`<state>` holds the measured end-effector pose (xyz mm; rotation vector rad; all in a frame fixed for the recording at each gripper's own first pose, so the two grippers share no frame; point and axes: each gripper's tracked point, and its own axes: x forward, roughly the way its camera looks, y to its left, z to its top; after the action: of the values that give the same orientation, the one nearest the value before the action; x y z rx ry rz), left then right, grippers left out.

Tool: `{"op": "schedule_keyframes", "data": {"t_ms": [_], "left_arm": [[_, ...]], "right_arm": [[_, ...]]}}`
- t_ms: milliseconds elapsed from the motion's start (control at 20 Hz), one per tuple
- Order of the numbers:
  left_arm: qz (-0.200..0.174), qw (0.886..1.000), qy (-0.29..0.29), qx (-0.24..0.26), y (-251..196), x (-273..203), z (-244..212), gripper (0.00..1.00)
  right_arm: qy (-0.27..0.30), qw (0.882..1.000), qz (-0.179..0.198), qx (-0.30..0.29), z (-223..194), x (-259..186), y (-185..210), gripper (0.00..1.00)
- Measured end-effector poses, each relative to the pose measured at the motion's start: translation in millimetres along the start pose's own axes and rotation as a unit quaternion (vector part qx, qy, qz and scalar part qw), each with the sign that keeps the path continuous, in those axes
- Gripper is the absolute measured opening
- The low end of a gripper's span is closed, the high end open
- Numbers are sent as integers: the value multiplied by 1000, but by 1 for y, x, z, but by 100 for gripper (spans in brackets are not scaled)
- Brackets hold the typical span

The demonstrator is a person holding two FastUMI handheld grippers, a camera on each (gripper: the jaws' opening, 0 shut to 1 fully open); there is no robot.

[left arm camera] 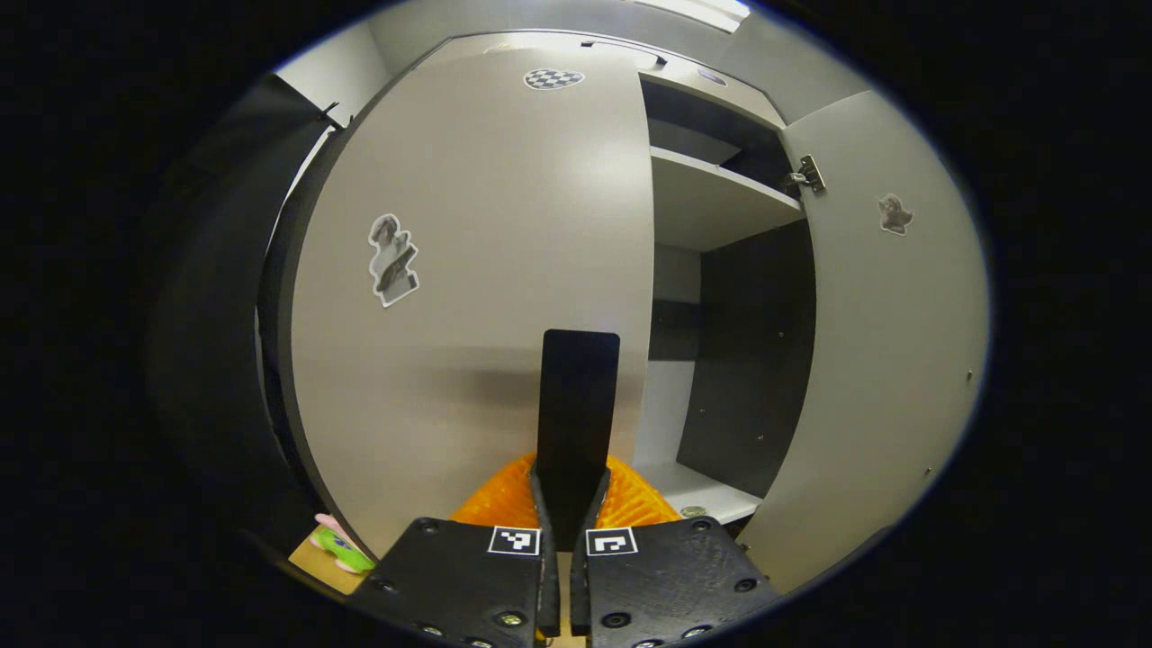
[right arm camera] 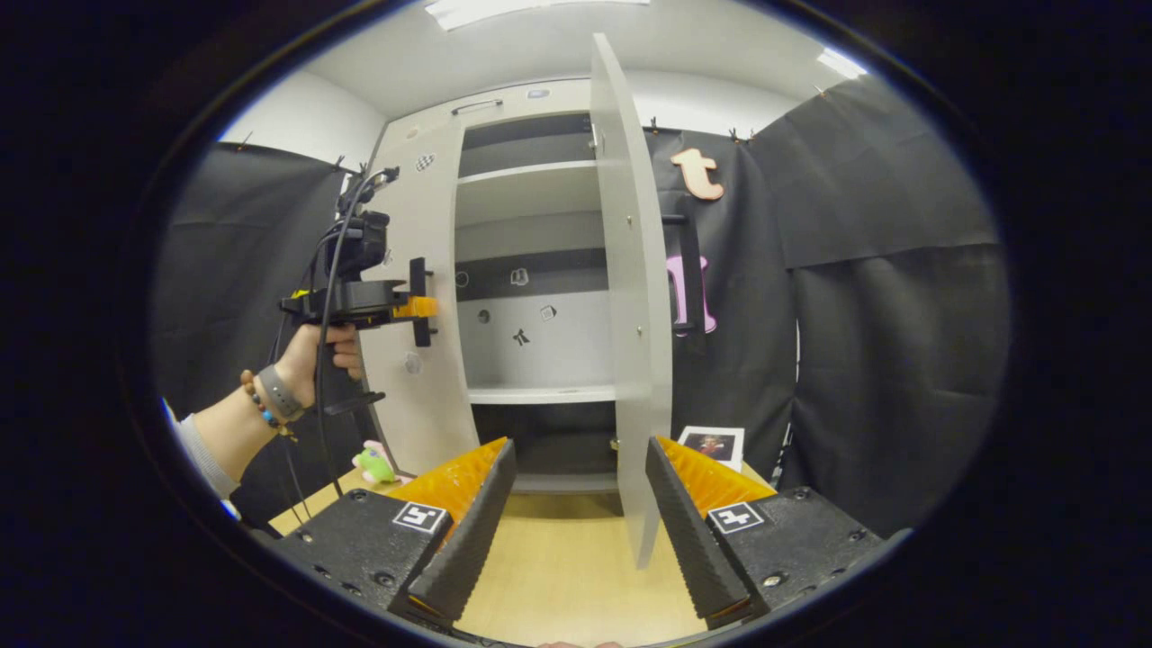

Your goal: Open the right door of the double-door shoe cabinet with the right hand, and open the left door with the left hand.

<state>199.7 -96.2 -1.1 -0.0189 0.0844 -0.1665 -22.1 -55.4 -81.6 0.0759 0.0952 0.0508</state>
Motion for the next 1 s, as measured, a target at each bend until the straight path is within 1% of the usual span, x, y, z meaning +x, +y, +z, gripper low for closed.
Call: {"op": "schedule_keyframes", "data": {"t_ms": [250, 400, 500, 800, 1000], "left_arm": [[-4, 1000, 11, 0, 11, -36, 1, 4], [-13, 1000, 9, -2, 19, -58, 2, 4], [-12, 1000, 8, 7, 28, -75, 4, 4], [19, 1000, -3, 10, 79, -126, 2, 4], [42, 999, -7, 14, 111, -140, 4, 3]], "right_arm": [[-18, 1000, -2, -4, 10, -8, 6, 91], [-20, 1000, -2, -5, 11, -8, 9, 91], [-17, 1000, 3, -2, 8, -6, 15, 91], [-16, 1000, 19, -11, 10, 2, 39, 91], [-22, 999, 28, -14, 14, 6, 54, 91]]}}
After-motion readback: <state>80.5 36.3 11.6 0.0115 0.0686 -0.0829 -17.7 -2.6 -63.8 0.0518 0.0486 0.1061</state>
